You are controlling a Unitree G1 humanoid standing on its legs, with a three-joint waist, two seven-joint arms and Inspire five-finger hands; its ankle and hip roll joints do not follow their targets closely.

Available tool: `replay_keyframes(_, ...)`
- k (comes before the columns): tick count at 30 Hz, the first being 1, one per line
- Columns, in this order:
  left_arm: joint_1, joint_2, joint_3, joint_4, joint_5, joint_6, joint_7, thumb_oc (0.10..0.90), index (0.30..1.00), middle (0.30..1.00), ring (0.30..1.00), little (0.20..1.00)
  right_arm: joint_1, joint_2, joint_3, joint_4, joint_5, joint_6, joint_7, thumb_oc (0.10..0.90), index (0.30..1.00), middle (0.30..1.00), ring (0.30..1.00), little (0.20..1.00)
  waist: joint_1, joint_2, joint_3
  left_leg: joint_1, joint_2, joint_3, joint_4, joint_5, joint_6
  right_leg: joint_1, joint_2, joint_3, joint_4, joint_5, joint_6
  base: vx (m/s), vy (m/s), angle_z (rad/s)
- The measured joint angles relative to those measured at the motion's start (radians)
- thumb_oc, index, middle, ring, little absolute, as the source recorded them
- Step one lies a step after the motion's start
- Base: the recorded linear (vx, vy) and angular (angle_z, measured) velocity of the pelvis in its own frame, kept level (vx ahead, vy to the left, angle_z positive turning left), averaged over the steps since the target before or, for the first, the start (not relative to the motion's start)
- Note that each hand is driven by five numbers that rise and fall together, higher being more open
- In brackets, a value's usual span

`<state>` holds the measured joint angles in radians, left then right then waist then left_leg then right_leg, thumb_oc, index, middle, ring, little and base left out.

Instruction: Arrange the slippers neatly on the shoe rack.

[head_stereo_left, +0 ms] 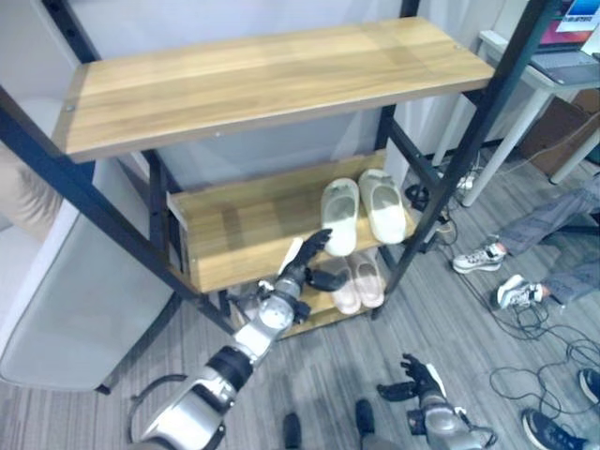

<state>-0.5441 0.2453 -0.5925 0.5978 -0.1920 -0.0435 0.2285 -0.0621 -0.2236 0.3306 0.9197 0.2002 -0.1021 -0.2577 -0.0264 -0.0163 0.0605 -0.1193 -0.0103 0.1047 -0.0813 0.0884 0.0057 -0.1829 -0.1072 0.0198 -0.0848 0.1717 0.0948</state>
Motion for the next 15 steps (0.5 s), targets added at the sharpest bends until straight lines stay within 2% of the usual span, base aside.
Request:
replay_keyframes(8, -0.053, -0.069, -0.038, 0.06, 0.005, 0.0, 0.012, 0.8, 0.9, 0.9, 0.9, 0.9, 0.017, 0.0, 0.001, 0.001, 0.0, -0.002, 0.0, 0.8, 0.9, 0.9, 0.9, 0.9, -0.005, 0.002, -0.001, -0.001, -0.004, 0.014, 0.0, -0.005, -0.002, -0.009, -0.003, 0.013, 0.0, -0.004, 0.005, 0.0, -0.004, -0.03)
replay_keyframes(12, -0.129, -0.104, -0.082, 0.133, 0.06, 0.001, 0.041, 0.8, 0.9, 0.9, 0.9, 0.9, 0.025, -0.003, 0.01, 0.009, 0.0, -0.005, 0.0, 0.8, 0.9, 0.9, 0.9, 0.9, -0.044, 0.003, -0.002, -0.009, -0.008, 0.026, 0.0, -0.007, 0.002, -0.021, -0.006, 0.025, 0.0, -0.003, 0.006, 0.01, -0.011, -0.09)
replay_keyframes(15, -0.176, -0.106, -0.082, 0.188, 0.113, 0.006, 0.076, 0.8, 0.9, 0.9, 0.9, 0.9, 0.049, -0.019, 0.011, 0.04, 0.0, -0.011, 0.001, 0.8, 0.9, 0.9, 0.9, 0.9, -0.051, 0.003, -0.002, -0.01, -0.008, 0.027, 0.0, -0.007, 0.003, -0.023, -0.006, 0.026, 0.0, -0.004, 0.006, 0.0, 0.0, 0.0)
